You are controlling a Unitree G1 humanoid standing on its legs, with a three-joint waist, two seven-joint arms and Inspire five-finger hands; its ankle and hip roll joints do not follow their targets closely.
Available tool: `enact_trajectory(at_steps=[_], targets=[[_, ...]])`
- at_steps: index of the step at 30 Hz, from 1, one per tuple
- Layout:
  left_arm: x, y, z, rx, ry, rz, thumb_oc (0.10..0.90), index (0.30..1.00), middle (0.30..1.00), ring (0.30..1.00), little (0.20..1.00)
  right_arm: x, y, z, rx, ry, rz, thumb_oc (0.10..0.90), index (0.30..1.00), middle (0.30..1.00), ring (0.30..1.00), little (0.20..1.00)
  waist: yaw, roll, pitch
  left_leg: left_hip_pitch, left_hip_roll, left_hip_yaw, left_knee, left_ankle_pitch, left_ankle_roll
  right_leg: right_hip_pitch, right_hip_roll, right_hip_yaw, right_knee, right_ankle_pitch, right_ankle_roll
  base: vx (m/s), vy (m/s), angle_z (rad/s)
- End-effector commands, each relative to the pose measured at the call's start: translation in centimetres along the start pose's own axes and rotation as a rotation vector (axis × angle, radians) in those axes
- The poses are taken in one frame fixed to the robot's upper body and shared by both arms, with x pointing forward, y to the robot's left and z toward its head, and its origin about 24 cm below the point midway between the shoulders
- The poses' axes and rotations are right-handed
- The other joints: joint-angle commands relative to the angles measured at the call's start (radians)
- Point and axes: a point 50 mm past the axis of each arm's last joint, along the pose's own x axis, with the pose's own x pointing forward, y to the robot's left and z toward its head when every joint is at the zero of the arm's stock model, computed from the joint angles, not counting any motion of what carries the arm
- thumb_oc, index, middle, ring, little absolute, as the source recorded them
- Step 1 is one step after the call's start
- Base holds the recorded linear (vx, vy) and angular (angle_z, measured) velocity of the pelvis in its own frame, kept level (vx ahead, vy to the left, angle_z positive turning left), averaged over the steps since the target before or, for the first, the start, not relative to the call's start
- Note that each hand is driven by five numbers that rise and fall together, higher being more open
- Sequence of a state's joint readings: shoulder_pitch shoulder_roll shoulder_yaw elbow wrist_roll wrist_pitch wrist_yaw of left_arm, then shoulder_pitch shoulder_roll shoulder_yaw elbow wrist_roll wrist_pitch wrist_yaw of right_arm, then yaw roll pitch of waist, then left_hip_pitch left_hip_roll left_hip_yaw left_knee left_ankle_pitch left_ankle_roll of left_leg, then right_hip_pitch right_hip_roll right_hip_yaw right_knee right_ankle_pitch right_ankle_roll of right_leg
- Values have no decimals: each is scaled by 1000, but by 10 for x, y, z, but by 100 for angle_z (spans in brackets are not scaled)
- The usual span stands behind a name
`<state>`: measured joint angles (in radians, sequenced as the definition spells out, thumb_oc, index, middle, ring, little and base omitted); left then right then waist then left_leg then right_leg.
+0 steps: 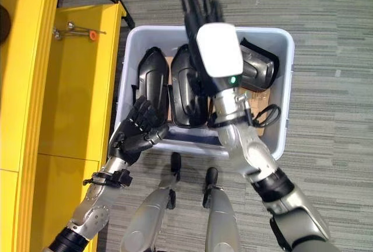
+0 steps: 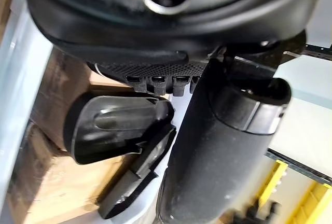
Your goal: Move parts from the plastic box to the shelf.
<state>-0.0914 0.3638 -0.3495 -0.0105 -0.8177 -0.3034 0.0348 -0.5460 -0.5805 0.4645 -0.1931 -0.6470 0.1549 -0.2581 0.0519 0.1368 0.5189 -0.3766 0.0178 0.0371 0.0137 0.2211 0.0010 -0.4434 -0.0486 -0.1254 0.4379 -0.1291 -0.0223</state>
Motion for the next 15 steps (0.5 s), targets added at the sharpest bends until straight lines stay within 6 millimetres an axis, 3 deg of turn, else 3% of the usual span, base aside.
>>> enact_trajectory(at_steps=[1,3,10,15], targets=[[-1,-11,47,17,-327,-19,900,1000,1000,1000,1000,-2,-11,22,87,-148,-8,900,1000,1000,1000,1000,-1,-47,-95,50,-22,18,-22,-69,-4,58,2,-6,-118,84,47,-10,-26,-9],[-7,-3,63,60,-409,44,900,1000,1000,1000,1000,-23,3,19,142,-140,75,900,1000,1000,1000,1000,-5,-59,-100,52,-17,16,-21,-69,-1,62,7,-4,-118,83,50,-15,-44,-3],[-20,11,92,66,-549,157,900,1000,1000,1000,1000,-56,20,18,191,-134,223,900,1000,1000,1000,1000,0,-85,-108,46,-13,4,-18,-63,0,66,18,-8,-117,77,51,-34,-61,-3],[-22,10,103,20,-577,114,900,1000,1000,1000,1000,-62,23,15,178,-135,255,900,1000,1000,1000,1000,11,-97,-113,41,-8,-10,-23,-53,-4,69,27,-16,-111,69,47,-48,-71,2]])
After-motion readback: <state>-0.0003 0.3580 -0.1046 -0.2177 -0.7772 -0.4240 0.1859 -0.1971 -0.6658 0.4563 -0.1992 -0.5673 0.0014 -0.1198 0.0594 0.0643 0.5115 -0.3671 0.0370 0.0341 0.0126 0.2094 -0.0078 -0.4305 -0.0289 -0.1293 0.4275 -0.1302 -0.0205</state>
